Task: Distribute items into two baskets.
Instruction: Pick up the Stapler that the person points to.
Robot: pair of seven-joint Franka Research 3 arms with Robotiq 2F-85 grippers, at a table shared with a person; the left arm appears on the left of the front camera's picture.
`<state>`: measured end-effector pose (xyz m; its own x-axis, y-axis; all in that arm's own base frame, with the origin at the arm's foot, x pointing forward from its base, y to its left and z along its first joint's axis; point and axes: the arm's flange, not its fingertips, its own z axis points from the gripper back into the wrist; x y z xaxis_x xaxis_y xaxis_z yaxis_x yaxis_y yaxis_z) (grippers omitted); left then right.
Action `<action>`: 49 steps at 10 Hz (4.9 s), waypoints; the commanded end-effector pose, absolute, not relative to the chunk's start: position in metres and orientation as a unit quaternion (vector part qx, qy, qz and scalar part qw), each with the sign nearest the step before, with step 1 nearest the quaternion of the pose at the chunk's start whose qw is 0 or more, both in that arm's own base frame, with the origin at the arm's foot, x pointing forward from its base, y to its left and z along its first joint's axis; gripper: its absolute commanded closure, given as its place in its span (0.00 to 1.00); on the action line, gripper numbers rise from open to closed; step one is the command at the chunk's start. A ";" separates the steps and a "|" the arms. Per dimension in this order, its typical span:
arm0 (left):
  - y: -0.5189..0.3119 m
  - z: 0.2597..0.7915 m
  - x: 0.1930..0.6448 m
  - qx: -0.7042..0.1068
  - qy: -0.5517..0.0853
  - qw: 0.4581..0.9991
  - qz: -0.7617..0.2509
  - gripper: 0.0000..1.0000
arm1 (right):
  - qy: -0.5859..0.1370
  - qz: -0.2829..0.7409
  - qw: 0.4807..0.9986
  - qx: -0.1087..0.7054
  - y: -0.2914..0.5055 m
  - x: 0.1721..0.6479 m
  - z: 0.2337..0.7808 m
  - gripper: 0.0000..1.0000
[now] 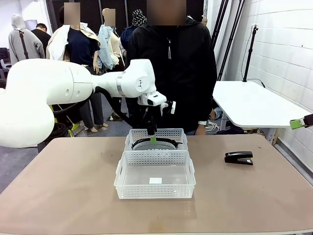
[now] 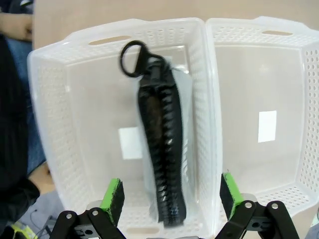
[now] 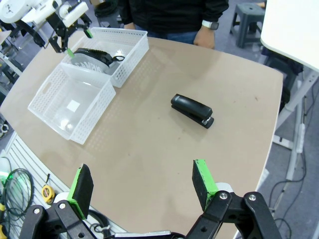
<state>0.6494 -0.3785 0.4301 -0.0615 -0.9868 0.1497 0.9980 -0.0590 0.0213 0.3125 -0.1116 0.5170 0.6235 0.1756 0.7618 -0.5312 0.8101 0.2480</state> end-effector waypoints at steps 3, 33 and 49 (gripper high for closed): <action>-0.329 0.538 0.622 -0.018 -0.119 0.744 -0.658 0.00 | -0.383 0.200 0.868 0.243 -0.111 0.314 0.517 0.00; 0.120 0.498 0.431 -0.323 -0.261 0.830 -0.372 0.00 | -0.383 0.200 0.868 0.243 -0.111 0.314 0.517 0.00; 0.122 0.496 0.431 -0.321 -0.252 0.841 -0.355 0.00 | -0.383 0.200 0.868 0.243 -0.111 0.314 0.517 0.00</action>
